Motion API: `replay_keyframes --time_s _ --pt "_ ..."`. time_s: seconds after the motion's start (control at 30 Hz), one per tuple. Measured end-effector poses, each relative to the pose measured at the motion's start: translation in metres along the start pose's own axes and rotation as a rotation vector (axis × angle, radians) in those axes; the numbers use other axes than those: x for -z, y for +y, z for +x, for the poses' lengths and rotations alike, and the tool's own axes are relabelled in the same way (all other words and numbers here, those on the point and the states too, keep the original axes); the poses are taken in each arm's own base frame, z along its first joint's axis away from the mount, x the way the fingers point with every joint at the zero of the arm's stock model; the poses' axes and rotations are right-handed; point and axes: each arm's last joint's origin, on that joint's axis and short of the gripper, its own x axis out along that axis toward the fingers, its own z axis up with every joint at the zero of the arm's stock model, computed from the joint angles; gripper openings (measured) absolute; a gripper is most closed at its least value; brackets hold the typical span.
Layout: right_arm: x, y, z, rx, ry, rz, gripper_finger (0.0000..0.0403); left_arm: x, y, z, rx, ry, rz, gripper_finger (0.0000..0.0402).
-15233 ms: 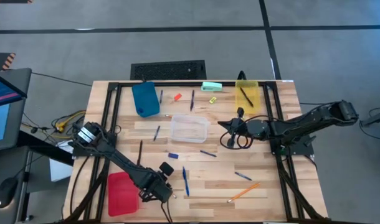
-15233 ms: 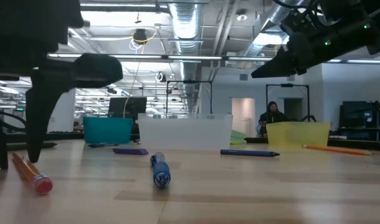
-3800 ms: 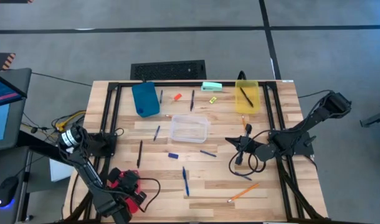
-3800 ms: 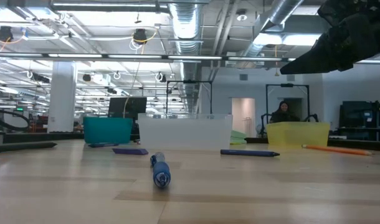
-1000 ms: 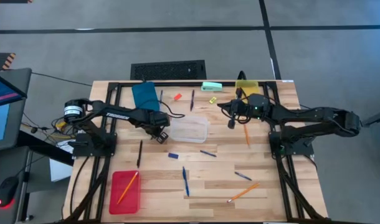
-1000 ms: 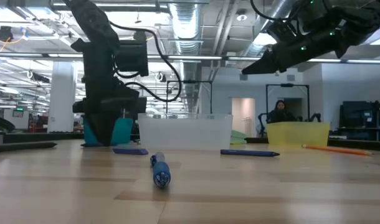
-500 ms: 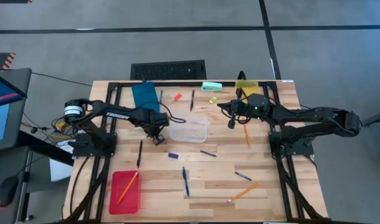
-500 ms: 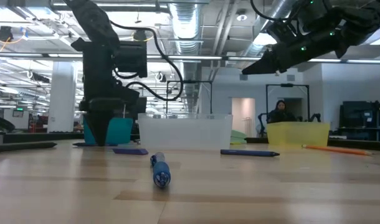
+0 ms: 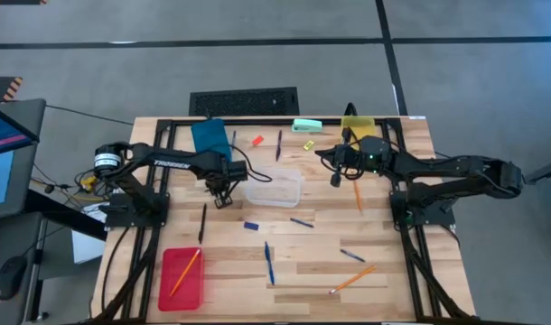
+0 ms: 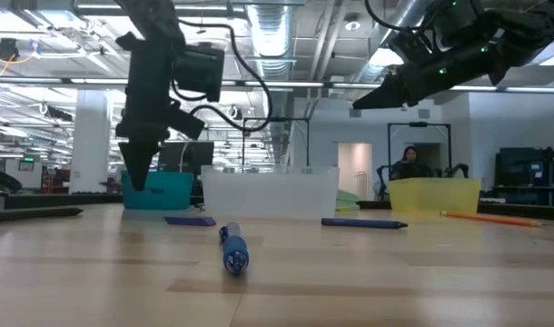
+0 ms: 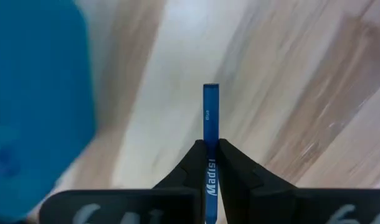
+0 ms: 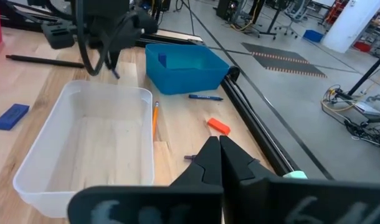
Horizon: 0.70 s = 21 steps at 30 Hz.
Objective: Sort crayons/erasers/pens/pencils in bins
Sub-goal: Put the bottom left blue crayon into the transparent bin
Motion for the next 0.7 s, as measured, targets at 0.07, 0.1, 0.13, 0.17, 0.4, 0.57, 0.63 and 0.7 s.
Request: replay_keyframes --time_s 0.07,0.1,0.13,0.17,0.4,0.57,0.63,0.7 --pt "0.0 0.0 0.0 0.0 0.001 0.0 0.0003 -0.003 0.003 -0.01 -0.054 -0.003 0.024 0.001" --pt "0.0 0.0 0.0 -0.001 0.002 0.0 0.0003 -0.004 0.004 -0.015 -0.082 -0.002 0.035 0.001" --pt "0.0 0.0 0.0 -0.001 0.004 0.0 0.0003 -0.005 0.006 -0.02 -0.111 0.002 0.045 0.001" --pt "0.0 0.0 0.0 -0.001 0.004 0.0 0.0003 -0.006 0.009 -0.026 -0.138 0.009 0.054 0.001" --pt "0.001 0.0 0.0 -0.004 0.013 0.0 0.0003 -0.015 0.046 -0.061 -0.246 -0.041 -0.011 0.0009" --pt "0.002 0.001 0.0 -0.005 0.018 -0.001 0.0003 -0.014 0.098 -0.065 -0.202 -0.105 -0.215 0.0009" --pt "0.002 0.001 0.0 -0.005 0.018 -0.005 0.0003 -0.014 0.119 -0.061 -0.166 -0.125 -0.302 0.0009" --pt "0.002 0.001 0.0 -0.005 0.018 -0.006 0.0003 -0.015 0.137 -0.053 -0.137 -0.172 -0.378 0.0009"
